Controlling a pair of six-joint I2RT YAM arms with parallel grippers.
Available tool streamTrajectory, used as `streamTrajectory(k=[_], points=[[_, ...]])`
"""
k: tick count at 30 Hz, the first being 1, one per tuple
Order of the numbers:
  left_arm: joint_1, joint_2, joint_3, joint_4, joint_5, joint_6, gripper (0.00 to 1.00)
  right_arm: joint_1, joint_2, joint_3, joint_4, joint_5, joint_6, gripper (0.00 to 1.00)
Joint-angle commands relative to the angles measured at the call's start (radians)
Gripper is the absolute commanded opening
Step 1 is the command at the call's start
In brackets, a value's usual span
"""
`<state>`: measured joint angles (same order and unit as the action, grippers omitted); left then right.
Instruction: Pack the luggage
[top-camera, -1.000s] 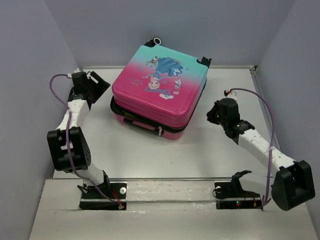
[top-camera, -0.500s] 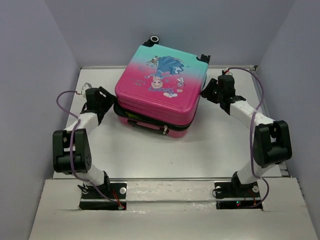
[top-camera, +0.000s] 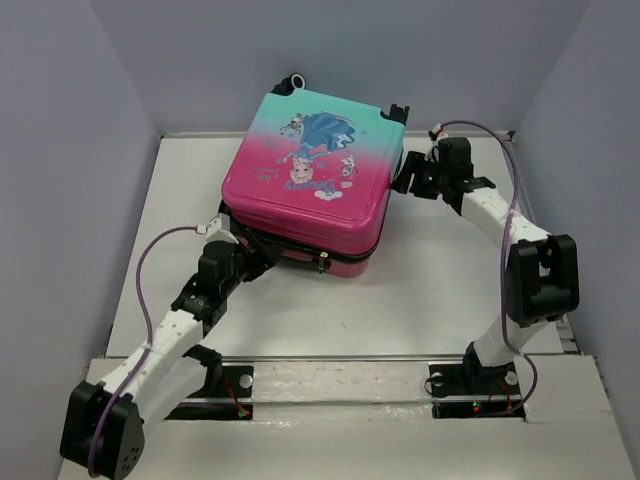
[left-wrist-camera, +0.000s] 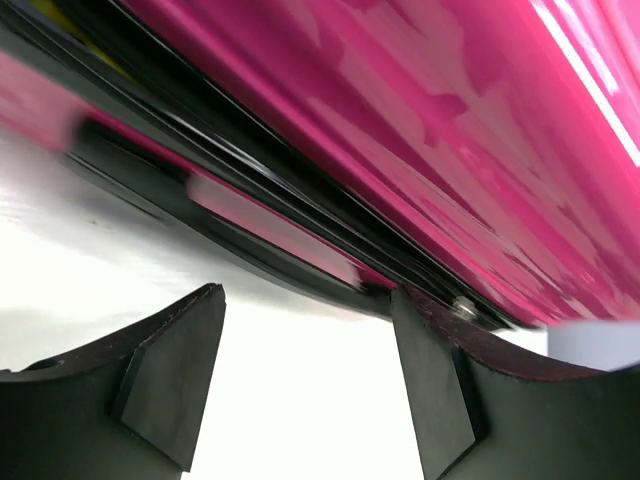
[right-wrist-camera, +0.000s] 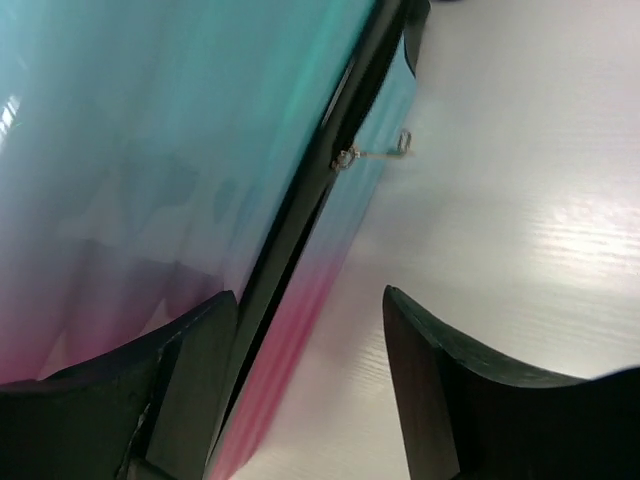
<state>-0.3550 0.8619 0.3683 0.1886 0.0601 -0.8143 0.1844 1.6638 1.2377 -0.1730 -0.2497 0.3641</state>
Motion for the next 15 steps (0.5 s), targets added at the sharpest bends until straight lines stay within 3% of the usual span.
streamTrajectory(k=[1,5,9,12,14,15], points=[[-0.036,-0.152,-0.011,-0.092,-0.031,-0.011,0.77,0.061,0.031,0.206,0.006,-0.272,-0.031,0.69],[-0.042,-0.199,0.058,-0.136,-0.029,0.015,0.77,0.05,0.077,0.373,-0.079,-0.313,-0.06,0.72],[-0.048,-0.271,0.145,-0.245,-0.09,0.091,0.77,0.027,0.045,0.496,-0.204,-0.225,-0.099,0.8],[-0.048,-0.296,0.239,-0.322,-0.221,0.173,0.78,0.027,-0.085,0.395,-0.198,-0.194,-0.093,0.8],[-0.045,-0.262,0.281,-0.354,-0.266,0.196,0.79,0.049,-0.174,0.286,-0.162,-0.201,-0.065,0.75],[-0.042,-0.239,0.309,-0.365,-0.25,0.205,0.78,0.073,-0.221,0.225,-0.117,-0.191,-0.053,0.67]])
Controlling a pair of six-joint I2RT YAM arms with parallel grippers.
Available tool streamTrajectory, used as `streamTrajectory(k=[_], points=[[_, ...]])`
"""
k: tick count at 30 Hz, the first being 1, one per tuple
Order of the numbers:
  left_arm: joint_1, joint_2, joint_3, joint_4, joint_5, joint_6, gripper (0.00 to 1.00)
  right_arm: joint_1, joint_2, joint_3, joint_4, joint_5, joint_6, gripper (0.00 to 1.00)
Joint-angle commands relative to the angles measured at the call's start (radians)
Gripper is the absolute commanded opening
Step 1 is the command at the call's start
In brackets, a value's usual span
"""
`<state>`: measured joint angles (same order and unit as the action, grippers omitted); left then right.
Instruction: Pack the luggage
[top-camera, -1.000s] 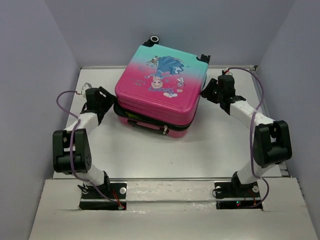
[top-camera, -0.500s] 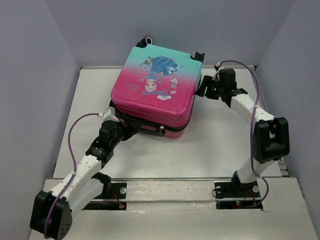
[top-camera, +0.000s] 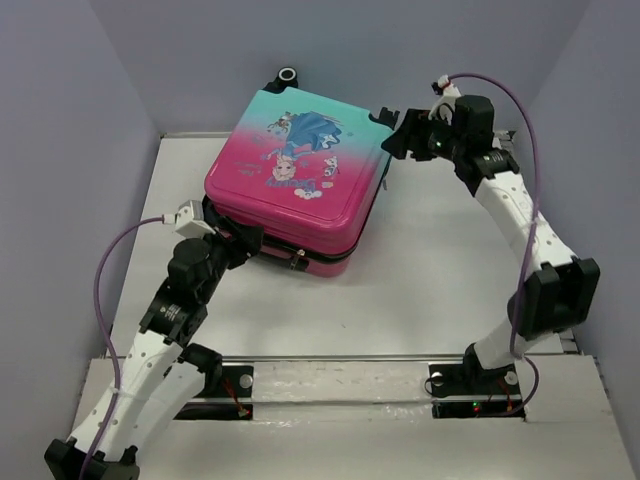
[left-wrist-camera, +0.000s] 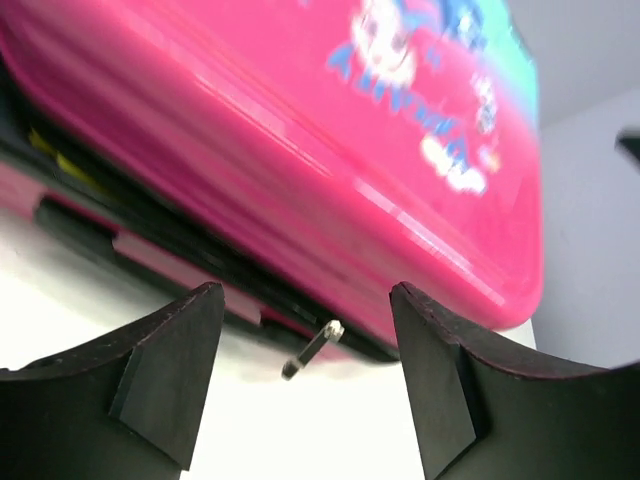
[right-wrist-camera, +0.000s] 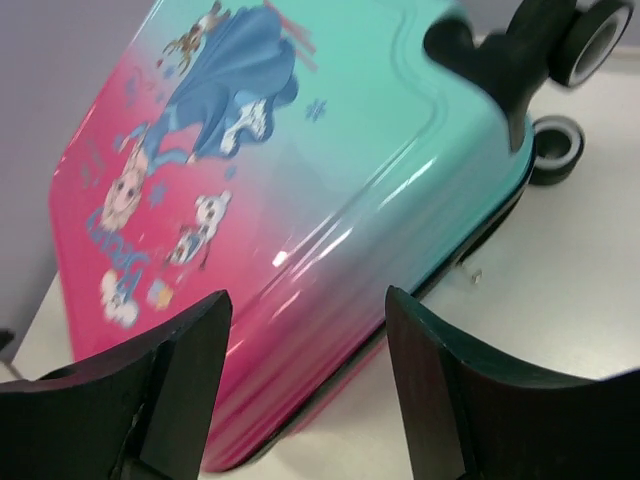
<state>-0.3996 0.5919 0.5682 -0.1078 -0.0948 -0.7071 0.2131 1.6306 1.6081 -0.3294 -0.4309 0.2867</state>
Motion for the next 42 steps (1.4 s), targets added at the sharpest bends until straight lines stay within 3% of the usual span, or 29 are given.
streamTrajectory(k=[1,2,3,4,6,9,14,21,29,31,32,36,37,38,42], points=[[0.005,0.067,0.111,-0.073,-0.083,0.101,0.73,0.075,-0.286,-0.265,0.056,0.045,0.031,0.65],[0.005,0.083,0.107,-0.075,-0.077,0.092,0.7,0.109,-0.334,-0.324,0.067,0.085,0.037,0.62],[0.01,0.092,0.079,-0.076,-0.1,0.08,0.69,0.194,-0.381,-0.386,0.108,0.131,0.045,0.48],[0.028,0.092,0.061,-0.063,-0.117,0.071,0.66,0.233,-0.429,-0.454,0.139,0.2,0.067,0.45],[0.08,0.082,0.01,-0.044,-0.138,0.038,0.62,0.276,-0.558,-0.643,0.24,0.219,0.112,0.45],[0.264,0.083,-0.008,0.023,-0.037,0.021,0.62,0.296,-0.676,-0.817,0.312,0.21,0.201,0.48],[0.488,0.212,0.016,0.094,0.024,-0.006,0.65,0.305,-0.756,-0.935,0.297,0.195,0.203,0.51],[0.562,0.491,0.117,0.207,0.13,-0.014,0.71,0.315,-0.792,-1.037,0.319,0.173,0.212,0.58],[0.558,0.612,0.15,0.284,0.208,-0.015,0.7,0.315,-0.79,-1.087,0.394,0.164,0.238,0.6],[0.558,0.65,0.151,0.289,0.205,-0.02,0.65,0.315,-0.785,-1.093,0.395,0.191,0.246,0.6],[0.558,0.666,0.148,0.29,0.205,-0.022,0.52,0.315,-0.784,-1.093,0.395,0.242,0.25,0.61],[0.551,0.704,0.131,0.296,0.182,-0.028,0.22,0.315,-0.703,-1.039,0.368,0.389,0.261,0.62],[0.548,0.703,0.128,0.296,0.17,-0.022,0.1,0.302,-0.649,-1.004,0.36,0.423,0.266,0.62],[0.548,0.7,0.128,0.295,0.17,-0.017,0.06,0.289,-0.623,-0.986,0.36,0.425,0.273,0.62],[0.516,0.663,0.118,0.295,0.144,0.004,0.06,0.234,-0.522,-0.918,0.38,0.449,0.311,0.61]])
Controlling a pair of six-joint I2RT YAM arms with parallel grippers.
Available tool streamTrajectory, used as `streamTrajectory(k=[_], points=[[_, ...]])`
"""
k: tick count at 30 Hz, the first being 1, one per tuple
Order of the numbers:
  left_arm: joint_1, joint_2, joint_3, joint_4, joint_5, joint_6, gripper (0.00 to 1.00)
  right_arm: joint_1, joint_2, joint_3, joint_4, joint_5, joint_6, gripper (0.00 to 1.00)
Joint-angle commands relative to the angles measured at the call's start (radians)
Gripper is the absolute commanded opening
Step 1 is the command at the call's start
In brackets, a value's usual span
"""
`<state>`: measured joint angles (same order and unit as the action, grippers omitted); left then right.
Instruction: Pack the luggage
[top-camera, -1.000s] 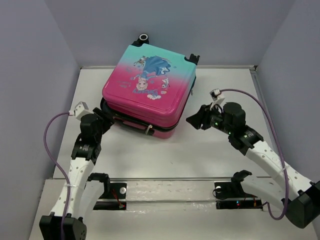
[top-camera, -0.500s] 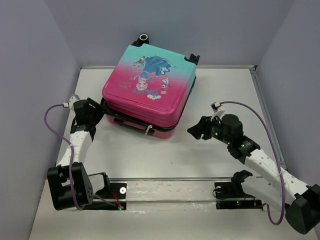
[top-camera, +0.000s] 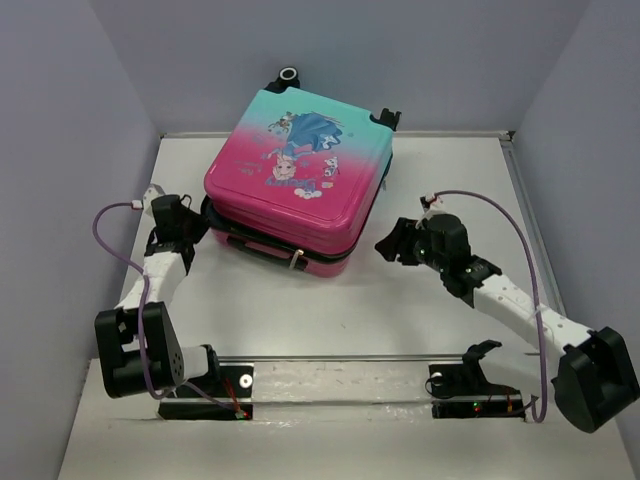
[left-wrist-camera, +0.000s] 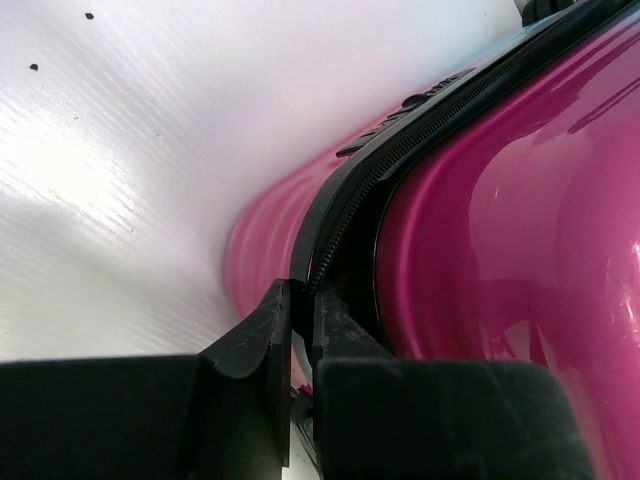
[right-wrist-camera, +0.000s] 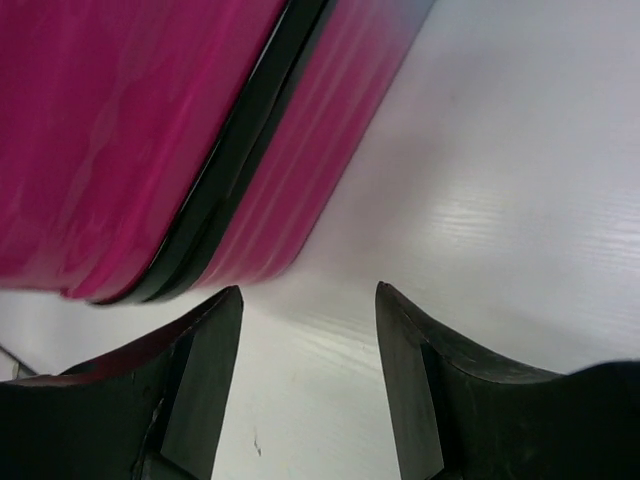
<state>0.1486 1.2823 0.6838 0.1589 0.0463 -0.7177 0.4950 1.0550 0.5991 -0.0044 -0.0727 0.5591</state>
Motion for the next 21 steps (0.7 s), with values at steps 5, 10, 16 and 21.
streamTrajectory(k=[5,10,16,21], points=[[-0.255,-0.176,-0.101,0.027,-0.126,0.009,0.06,-0.167,0.203,0.168,0.129,-0.057,0.067,0.59],[-0.375,-0.343,-0.277,0.034,-0.154,-0.055,0.06,-0.199,0.428,0.287,0.217,-0.211,0.058,0.59],[-0.549,-0.55,-0.398,-0.007,-0.19,-0.149,0.06,-0.223,0.594,0.551,0.267,-0.452,0.019,0.59],[-0.633,-0.627,-0.417,-0.004,-0.21,-0.181,0.06,-0.295,0.582,0.757,-0.096,-0.325,-0.1,0.64]])
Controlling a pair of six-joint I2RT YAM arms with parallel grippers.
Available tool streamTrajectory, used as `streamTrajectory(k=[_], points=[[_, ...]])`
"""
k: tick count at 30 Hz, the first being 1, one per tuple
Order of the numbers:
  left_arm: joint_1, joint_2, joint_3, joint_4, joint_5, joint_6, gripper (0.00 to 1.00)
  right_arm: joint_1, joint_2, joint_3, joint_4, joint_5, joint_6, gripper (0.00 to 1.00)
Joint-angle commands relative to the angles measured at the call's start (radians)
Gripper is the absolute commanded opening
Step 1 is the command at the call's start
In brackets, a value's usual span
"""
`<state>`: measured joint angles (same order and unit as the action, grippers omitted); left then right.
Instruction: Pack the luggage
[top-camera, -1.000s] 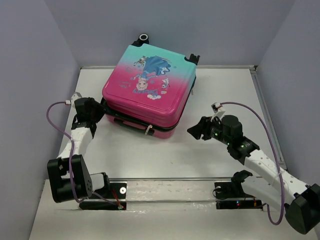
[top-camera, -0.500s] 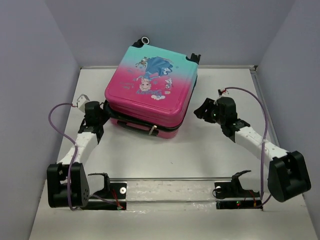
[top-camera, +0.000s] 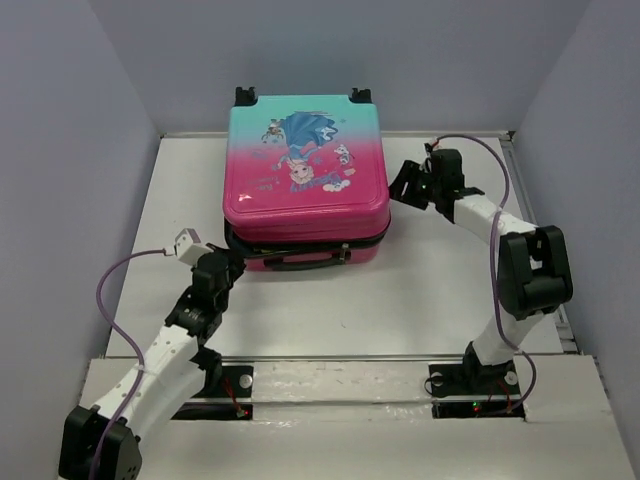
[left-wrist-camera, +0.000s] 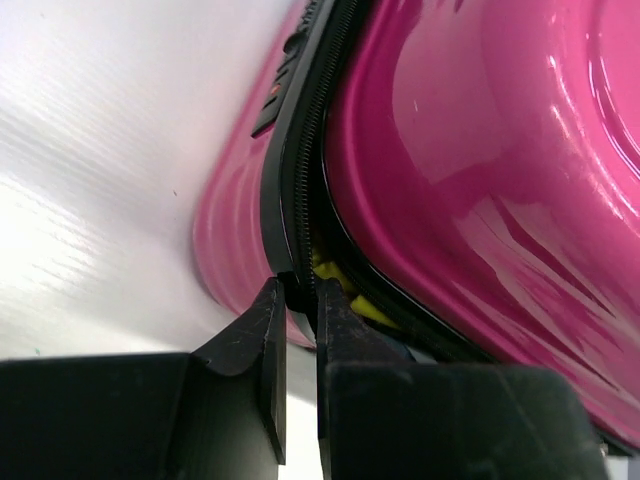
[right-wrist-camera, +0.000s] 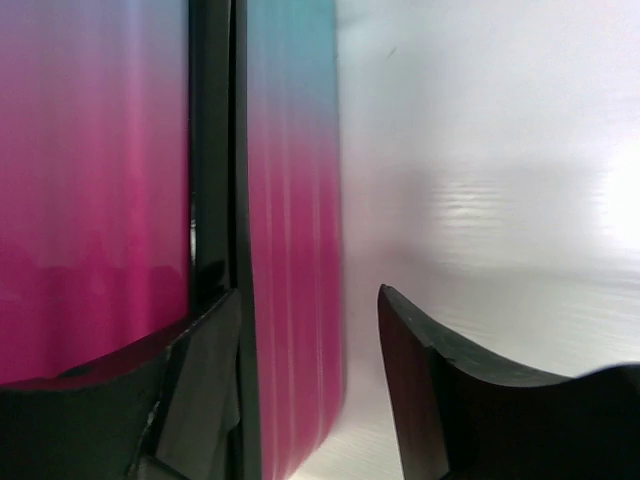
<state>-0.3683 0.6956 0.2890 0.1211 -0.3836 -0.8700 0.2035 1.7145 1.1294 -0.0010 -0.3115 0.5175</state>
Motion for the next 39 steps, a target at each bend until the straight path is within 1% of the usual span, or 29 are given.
streamTrajectory(k=[1,2,3,4,5,6,8,9,10,11,12,13,14,15,16,17,18,21,22,26,27,30,31,33,35,38,39], points=[[-0.129,-0.044,-0.019,0.035,0.221,-0.029,0.06,-0.004,-0.098,0.242,-0.156,-0.037,-0.106,0.66],[-0.135,-0.047,-0.016,0.037,0.222,-0.032,0.06,-0.004,-0.125,0.239,-0.198,0.018,-0.131,0.67],[-0.142,-0.05,-0.008,0.043,0.221,-0.034,0.06,-0.004,-0.197,0.196,-0.25,0.119,-0.172,0.68],[-0.146,-0.051,-0.004,0.048,0.222,-0.032,0.06,-0.004,-0.238,0.161,-0.267,0.15,-0.181,0.68],[-0.146,-0.054,0.001,0.051,0.224,-0.032,0.06,-0.004,-0.283,0.117,-0.274,0.172,-0.188,0.68],[-0.147,-0.056,0.007,0.064,0.23,-0.037,0.06,-0.004,-0.379,0.013,-0.272,0.175,-0.188,0.68],[-0.147,-0.053,0.019,0.075,0.233,-0.038,0.06,-0.004,-0.484,-0.109,-0.243,0.148,-0.163,0.64],[-0.149,-0.051,0.027,0.089,0.239,-0.04,0.06,-0.004,-0.594,-0.246,-0.173,0.088,-0.134,0.52],[-0.15,-0.048,0.03,0.097,0.245,-0.043,0.06,0.022,-0.648,-0.311,-0.13,0.053,-0.12,0.46],[-0.155,-0.045,0.033,0.106,0.264,-0.047,0.06,0.096,-0.689,-0.366,-0.087,0.011,-0.103,0.32],[-0.162,-0.044,0.032,0.117,0.268,-0.053,0.06,0.152,-0.723,-0.409,-0.042,0.017,-0.096,0.23],[-0.173,-0.042,0.032,0.132,0.267,-0.063,0.06,0.219,-0.755,-0.452,-0.039,0.046,-0.099,0.2],[-0.184,-0.041,0.033,0.135,0.262,-0.067,0.06,0.346,-0.76,-0.459,-0.042,0.089,-0.108,0.19],[-0.208,-0.039,0.035,0.137,0.258,-0.072,0.06,0.39,-0.756,-0.464,-0.051,0.168,-0.117,0.23],[-0.221,-0.039,0.033,0.144,0.25,-0.076,0.06,0.419,-0.75,-0.467,-0.053,0.201,-0.12,0.26],[-0.236,-0.041,0.03,0.149,0.23,-0.086,0.06,0.433,-0.731,-0.473,-0.053,0.244,-0.119,0.33],[-0.251,-0.042,0.03,0.15,0.22,-0.09,0.06,0.433,-0.724,-0.477,-0.044,0.259,-0.114,0.48],[-0.3,-0.042,0.025,0.155,0.192,-0.1,0.06,0.433,-0.687,-0.485,-0.016,0.301,-0.125,0.61],[-0.317,-0.044,0.027,0.155,0.187,-0.098,0.06,0.433,-0.675,-0.487,-0.01,0.307,-0.134,0.61],[-0.325,-0.047,0.024,0.153,0.181,-0.098,0.06,0.433,-0.616,-0.468,-0.01,0.413,-0.152,0.61],[-0.327,-0.051,0.022,0.152,0.178,-0.096,0.06,0.433,-0.607,-0.468,-0.01,0.449,-0.154,0.59],[-0.331,-0.056,0.012,0.152,0.178,-0.101,0.06,0.433,-0.584,-0.454,-0.01,0.479,-0.168,0.57],[-0.333,-0.057,0.01,0.152,0.177,-0.101,0.06,0.433,-0.572,-0.448,0.013,0.477,-0.177,0.57],[-0.334,-0.062,0.012,0.141,0.166,-0.093,0.06,0.433,-0.523,-0.427,0.027,0.471,-0.191,0.56],[-0.334,-0.068,0.025,0.106,0.138,-0.078,0.06,0.433,-0.498,-0.396,0.029,0.469,-0.201,0.56],[-0.334,-0.085,0.079,-0.006,0.065,-0.026,0.06,0.433,-0.484,-0.378,0.033,0.489,-0.212,0.56],[-0.333,-0.082,0.11,-0.062,0.025,-0.009,0.19,0.433,-0.481,-0.37,0.036,0.502,-0.217,0.56]])
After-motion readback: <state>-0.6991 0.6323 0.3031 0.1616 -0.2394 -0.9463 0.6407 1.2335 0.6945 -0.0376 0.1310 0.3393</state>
